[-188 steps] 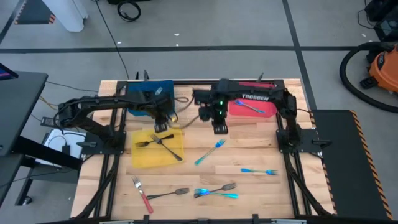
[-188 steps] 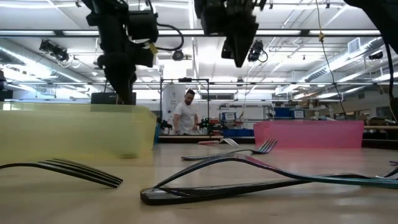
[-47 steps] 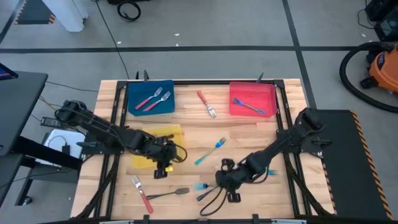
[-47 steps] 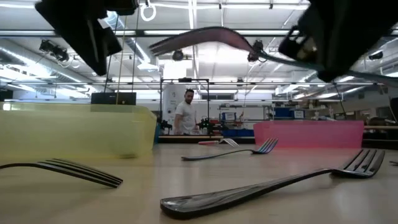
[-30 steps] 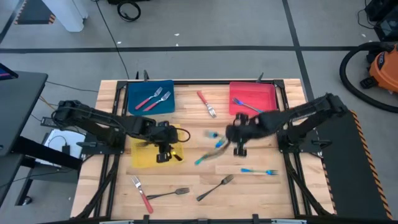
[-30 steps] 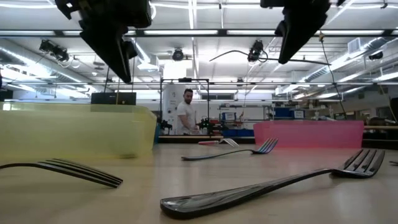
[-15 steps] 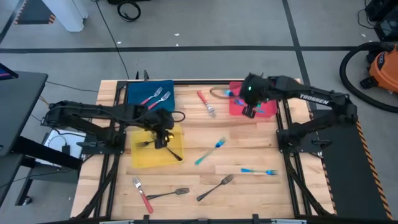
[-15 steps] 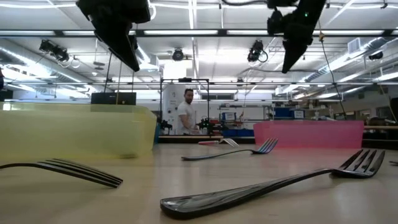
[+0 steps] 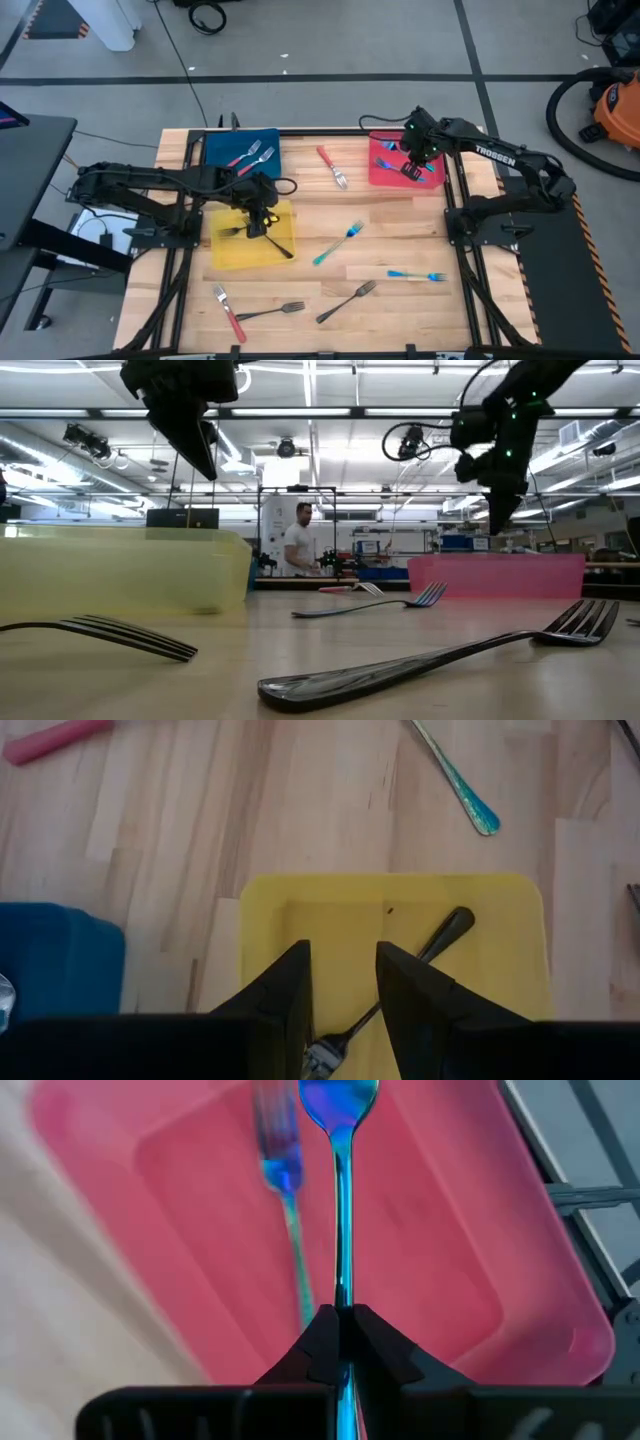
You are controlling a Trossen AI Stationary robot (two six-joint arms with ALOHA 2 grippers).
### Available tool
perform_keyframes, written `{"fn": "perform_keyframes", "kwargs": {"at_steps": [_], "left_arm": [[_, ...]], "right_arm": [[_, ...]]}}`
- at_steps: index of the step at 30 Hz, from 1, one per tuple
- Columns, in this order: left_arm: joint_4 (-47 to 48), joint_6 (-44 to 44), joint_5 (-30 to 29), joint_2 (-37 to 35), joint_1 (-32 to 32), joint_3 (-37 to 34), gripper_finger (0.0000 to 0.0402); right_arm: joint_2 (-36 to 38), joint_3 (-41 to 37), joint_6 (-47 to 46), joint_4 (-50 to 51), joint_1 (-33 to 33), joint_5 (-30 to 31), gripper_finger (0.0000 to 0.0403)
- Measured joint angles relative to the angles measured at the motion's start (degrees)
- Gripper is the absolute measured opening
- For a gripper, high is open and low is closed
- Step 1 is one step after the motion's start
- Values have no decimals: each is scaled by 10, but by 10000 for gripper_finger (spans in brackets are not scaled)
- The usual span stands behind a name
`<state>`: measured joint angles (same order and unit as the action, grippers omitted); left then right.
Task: Sort silverware by color (type)
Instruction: Put the bottom blue fork into the red bin
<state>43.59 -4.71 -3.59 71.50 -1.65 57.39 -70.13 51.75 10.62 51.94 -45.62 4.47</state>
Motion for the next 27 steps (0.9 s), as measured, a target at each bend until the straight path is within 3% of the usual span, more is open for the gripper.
{"fn": "perform_keyframes", "kwargs": {"at_steps": [6, 12, 21, 27], "left_arm": [[0, -24, 15, 0, 0, 0, 116], [-19, -26, 55, 0, 0, 0, 116], [-22, -37, 55, 1, 0, 0, 116], [-22, -36, 55, 1, 0, 0, 116]], "right_arm": [[0, -41, 16, -64, -40, -1, 20], [0, -71, 33, -88, -51, -39, 21], [0, -119, 35, -149, -52, -41, 22], [0, -123, 35, -169, -51, -41, 57]]}}
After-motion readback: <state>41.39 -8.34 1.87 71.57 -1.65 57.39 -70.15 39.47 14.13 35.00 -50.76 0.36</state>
